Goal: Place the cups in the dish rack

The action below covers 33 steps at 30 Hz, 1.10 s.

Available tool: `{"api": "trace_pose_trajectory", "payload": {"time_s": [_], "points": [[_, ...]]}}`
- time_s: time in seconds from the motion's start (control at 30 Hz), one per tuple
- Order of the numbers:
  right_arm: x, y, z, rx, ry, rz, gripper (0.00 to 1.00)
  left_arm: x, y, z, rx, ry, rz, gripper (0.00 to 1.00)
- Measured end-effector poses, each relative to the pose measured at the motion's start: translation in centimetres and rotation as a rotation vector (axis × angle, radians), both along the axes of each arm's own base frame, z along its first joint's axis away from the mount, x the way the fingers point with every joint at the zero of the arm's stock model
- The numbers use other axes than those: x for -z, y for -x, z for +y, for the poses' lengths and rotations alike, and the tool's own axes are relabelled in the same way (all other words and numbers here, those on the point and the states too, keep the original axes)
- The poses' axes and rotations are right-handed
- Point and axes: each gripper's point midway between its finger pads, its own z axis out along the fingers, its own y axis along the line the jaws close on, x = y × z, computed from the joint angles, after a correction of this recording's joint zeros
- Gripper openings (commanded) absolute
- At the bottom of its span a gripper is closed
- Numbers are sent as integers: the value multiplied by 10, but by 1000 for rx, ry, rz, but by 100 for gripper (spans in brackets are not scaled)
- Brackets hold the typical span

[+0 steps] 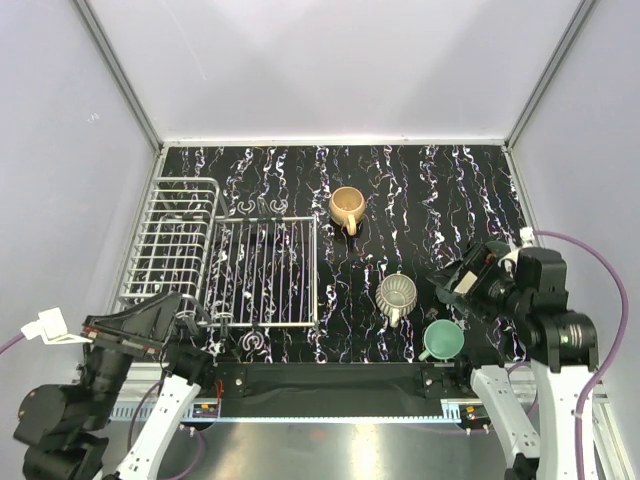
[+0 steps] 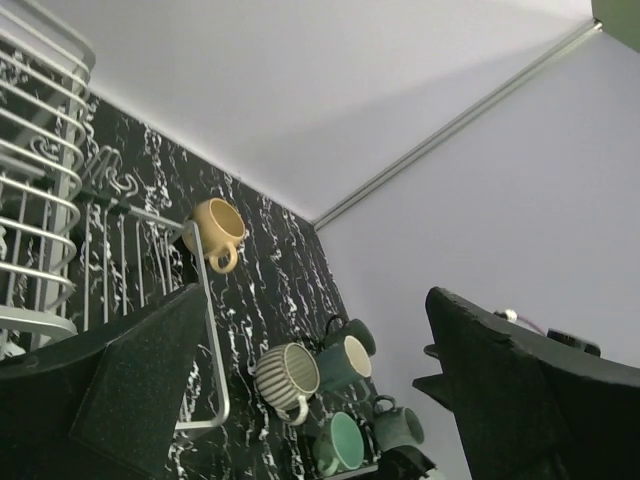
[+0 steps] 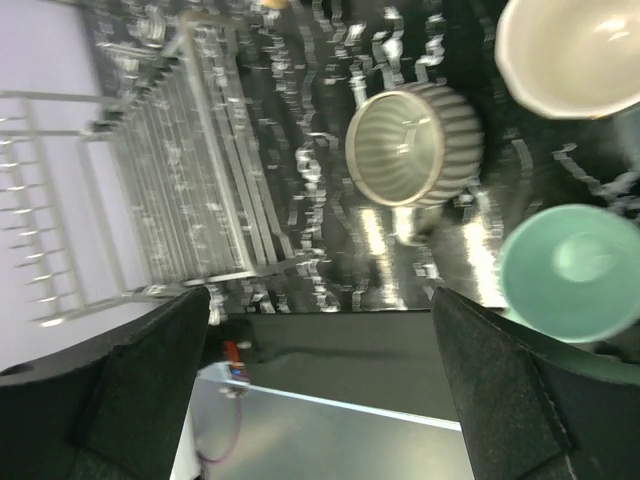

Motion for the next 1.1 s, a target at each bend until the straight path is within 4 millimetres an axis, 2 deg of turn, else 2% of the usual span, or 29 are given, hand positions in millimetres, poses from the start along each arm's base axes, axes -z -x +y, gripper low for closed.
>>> {"api": "trace_pose_trajectory", "payload": {"time_s": [0.07,0.2,0.3,0.5,0.57,0.63,0.7,0.73,0.8,0.97,1.1], "points": [[2,-5,-5,-14,51,30,100,-3,5,4,-3,-33,-20,99],[-3,-17,-8,-67,116,30,100,11,13,10,1,-111,32,99],[-11,-30,-9,-92,141,39,100,17,9,9,7,-175,90,99],[-6,-90,-2,-125,178,131,100,41,-18,-3,35,-283,236,99],[-2,-116,12,-162,236,158,100,47,-21,-7,54,-299,254,99],[-1,-141,33,-204,271,152,96,52,-22,-12,79,-305,265,99],[5,-169,51,-213,293,146,87,58,-23,-17,102,-307,277,99],[9,-182,57,-207,299,148,76,61,-23,-20,115,-307,287,99],[21,-204,63,-188,309,165,71,64,-23,-23,133,-305,295,99],[52,-254,79,-142,350,187,72,63,-20,-29,168,-292,295,99],[73,-275,95,-141,375,185,72,65,-22,-31,182,-304,310,94]]}}
